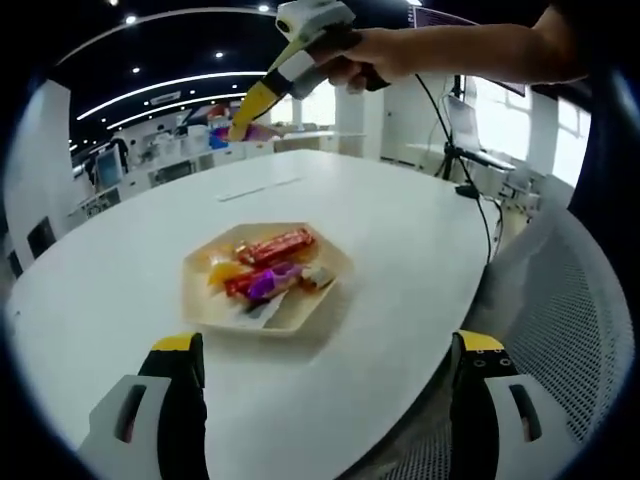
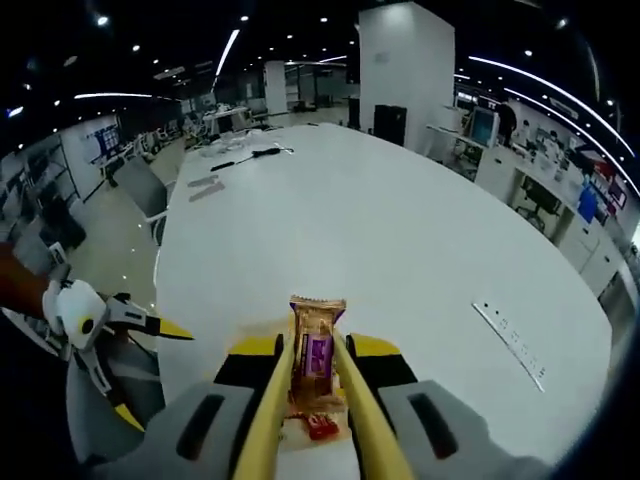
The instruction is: Place the target food into the container with the food tongs after gripping and lifting it, then release it inside without dropping or visibly crushing the food.
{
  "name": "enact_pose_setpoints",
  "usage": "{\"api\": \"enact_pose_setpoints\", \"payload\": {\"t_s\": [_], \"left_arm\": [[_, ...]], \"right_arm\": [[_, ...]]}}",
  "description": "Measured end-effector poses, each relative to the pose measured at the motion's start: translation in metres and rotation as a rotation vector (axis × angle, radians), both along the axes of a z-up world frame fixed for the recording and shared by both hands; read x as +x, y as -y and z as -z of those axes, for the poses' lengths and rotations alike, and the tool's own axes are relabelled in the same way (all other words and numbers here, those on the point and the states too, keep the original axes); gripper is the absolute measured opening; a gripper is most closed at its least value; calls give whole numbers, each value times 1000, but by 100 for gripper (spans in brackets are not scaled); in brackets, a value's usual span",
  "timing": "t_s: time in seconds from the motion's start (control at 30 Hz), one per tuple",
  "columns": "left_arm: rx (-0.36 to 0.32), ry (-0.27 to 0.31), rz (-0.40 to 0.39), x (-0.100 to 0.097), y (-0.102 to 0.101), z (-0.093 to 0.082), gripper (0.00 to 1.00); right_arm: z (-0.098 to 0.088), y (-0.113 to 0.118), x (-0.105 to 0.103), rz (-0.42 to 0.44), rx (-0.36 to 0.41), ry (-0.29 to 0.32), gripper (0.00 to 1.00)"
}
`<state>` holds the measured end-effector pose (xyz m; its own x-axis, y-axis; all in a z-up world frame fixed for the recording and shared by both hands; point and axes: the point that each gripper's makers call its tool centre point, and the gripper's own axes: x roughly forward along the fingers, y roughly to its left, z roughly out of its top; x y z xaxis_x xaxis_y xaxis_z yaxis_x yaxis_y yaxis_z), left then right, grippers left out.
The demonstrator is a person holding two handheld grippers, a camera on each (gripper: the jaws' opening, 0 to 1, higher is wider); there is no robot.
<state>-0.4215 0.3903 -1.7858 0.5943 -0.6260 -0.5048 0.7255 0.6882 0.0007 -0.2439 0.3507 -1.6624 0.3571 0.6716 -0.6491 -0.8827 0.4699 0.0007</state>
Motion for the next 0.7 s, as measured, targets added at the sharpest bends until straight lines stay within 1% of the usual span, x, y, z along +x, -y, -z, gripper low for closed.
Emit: {"api": "enact_pose_setpoints", "payload": {"t_s": [0.1, 0.17, 0.4, 0.6, 0.7], "left_arm": [[-3, 34, -12, 4, -2, -5, 99], [-8, 17, -14, 3, -2, -3, 99], [-10, 8, -8, 2, -1, -1, 99], [-14, 1, -14, 3, -2, -2, 99], [-17, 6, -12, 3, -1, -2, 99]], "right_arm": [[-4, -5, -5, -14, 5, 4, 23], [-7, -8, -8, -21, 12, 4, 23], [-13, -20, -16, -58, 16, 8, 24], [-14, -20, -20, -74, 6, 9, 24], [-11, -20, -21, -72, 1, -3, 24]]}}
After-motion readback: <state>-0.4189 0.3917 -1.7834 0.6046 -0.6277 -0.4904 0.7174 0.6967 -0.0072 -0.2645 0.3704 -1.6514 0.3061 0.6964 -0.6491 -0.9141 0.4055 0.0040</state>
